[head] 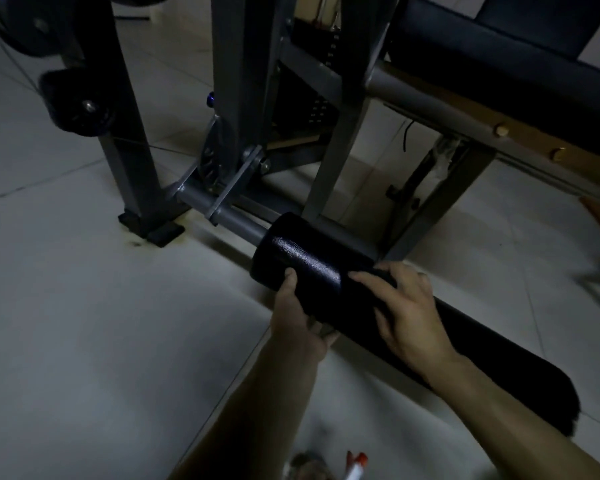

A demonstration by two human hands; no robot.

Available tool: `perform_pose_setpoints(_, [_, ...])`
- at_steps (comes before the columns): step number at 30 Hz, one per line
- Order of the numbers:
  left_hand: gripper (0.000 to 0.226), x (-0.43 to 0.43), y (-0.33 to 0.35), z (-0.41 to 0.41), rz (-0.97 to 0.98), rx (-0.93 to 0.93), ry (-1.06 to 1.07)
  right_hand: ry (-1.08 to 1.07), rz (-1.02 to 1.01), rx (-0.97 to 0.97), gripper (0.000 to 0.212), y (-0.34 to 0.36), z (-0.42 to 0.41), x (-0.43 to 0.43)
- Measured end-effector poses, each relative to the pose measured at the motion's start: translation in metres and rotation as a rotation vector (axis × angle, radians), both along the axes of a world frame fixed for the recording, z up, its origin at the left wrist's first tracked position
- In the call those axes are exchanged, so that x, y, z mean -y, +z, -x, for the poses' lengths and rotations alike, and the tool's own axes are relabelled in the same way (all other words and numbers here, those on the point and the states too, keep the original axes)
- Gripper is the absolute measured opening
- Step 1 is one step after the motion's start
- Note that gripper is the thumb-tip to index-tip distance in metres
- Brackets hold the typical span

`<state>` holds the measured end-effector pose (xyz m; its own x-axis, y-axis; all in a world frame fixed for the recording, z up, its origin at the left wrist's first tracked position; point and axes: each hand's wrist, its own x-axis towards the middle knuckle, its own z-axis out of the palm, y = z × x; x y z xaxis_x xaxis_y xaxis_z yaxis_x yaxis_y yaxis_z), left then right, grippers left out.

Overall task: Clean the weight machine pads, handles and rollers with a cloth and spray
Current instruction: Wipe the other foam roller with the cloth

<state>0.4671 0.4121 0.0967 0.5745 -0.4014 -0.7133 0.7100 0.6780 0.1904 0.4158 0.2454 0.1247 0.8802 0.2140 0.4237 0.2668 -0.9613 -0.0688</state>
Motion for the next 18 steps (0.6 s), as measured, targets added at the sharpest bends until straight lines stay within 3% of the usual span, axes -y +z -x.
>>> perform_pose_setpoints(4, [0.065,0.002,0.001,-0.001,0.003,0.001,0.000,-0.028,-0.110,0.007,0.057,-0.007,-0.028,-0.028])
perform_pose_setpoints(9, [0.051,0.000,0.006,0.005,0.120,0.068,0.027,0.032,-0.079,-0.058,0.055,-0.003,-0.086,-0.085])
perform_pose_setpoints(12, [0.055,0.012,-0.003,0.012,-0.019,0.039,0.077,0.026,-0.011,-0.037,0.049,-0.003,-0.059,-0.058])
perform_pose_setpoints(14, [0.066,0.028,-0.008,0.025,-0.175,0.022,0.049,0.002,0.017,-0.020,0.048,-0.006,-0.020,-0.023])
perform_pose_setpoints(18, [0.100,0.071,-0.010,0.059,-0.140,0.081,-0.067,-0.152,0.042,0.004,0.055,-0.015,0.074,0.057])
